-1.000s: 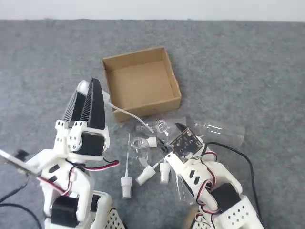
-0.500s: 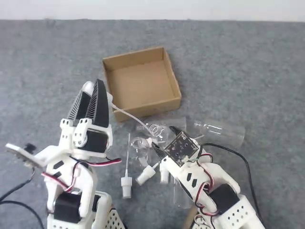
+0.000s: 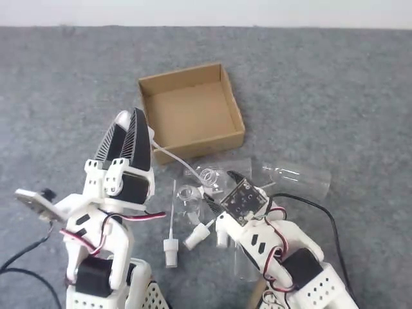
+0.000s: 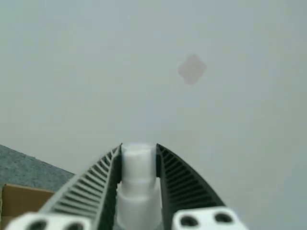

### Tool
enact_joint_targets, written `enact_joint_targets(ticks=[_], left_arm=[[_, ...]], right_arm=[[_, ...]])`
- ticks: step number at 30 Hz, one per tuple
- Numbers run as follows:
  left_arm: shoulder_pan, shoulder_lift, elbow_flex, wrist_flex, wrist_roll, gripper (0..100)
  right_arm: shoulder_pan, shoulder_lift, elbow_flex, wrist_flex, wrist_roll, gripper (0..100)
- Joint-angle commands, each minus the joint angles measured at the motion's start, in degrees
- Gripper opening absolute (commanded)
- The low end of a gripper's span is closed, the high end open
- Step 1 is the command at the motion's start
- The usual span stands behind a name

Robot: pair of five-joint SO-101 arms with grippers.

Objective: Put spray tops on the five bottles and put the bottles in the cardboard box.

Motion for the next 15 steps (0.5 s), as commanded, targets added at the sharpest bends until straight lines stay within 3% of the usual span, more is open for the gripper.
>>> enact_joint_targets(ticks=[1, 7, 15], left_arm=[[-0.26, -1.05, 0.04, -4.57, -0.44, 1], [-3.52, -1.05, 2.95, -9.14, -0.35, 1], [-3.16, -1.05, 3.03, -7.56, -0.35, 1]], right_arm=[[-2.42, -1.19, -3.96, 0.22, 0.79, 0.6], [-2.33, -1.19, -3.96, 0.31, 0.79, 0.6], [-2.24, -1.19, -3.96, 0.04, 0.79, 0.6]])
